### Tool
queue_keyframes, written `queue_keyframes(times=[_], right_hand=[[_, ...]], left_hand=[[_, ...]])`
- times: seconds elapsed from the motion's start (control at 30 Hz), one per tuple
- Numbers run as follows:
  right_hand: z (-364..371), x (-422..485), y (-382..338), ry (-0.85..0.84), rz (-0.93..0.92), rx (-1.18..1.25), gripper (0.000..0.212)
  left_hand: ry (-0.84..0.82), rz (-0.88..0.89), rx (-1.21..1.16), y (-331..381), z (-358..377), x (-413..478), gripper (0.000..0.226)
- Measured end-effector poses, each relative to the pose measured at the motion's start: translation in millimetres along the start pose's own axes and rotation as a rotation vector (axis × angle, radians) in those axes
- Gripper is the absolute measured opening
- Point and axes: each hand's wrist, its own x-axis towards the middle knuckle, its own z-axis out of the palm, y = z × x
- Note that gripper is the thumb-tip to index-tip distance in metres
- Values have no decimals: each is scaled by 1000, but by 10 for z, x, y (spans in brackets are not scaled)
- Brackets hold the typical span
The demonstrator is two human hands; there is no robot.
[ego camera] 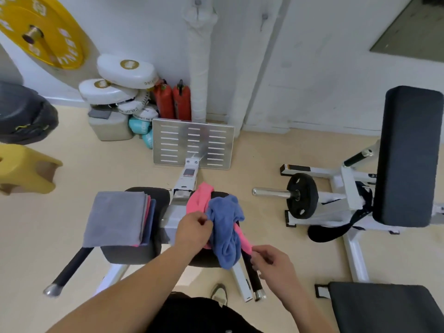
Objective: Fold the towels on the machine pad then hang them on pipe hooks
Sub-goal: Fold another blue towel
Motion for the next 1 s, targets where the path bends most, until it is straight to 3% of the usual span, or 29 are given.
queue_keyframes(times=[0.13, 0.23, 0.43, 0.6, 0.73, 0.87, 0.93, 1.0], right_hand=[[-212, 36, -157, -86, -71, -11, 5], [-315, 51, -314, -143, -151, -14, 23], [-580, -179, -795, -194, -456, 20, 61], [-880, -602, -1258, -136, -806, -131, 85], [-1086, -873, -1483, -256, -814, -138, 53], [-1224, -1008, -1476, -192, -844, -14, 11], [-1252, -1091, -1461, -180, -866, 21, 10], [-1273, -1199, -1474, -163, -893, 79, 21]], left_hand=[[-1, 99, -133, 223, -7, -433, 23], [-14, 175, -242, 439, -86, -750, 28], [23, 410, -370, 991, -427, -1251, 13], [-62, 743, -214, 1326, -748, -1613, 9], [7, 864, -126, 1370, -826, -1831, 15], [127, 1009, -161, 1381, -894, -1986, 9], [145, 1028, -180, 1383, -924, -2031, 8], [55, 1014, -191, 1370, -917, -2057, 8]])
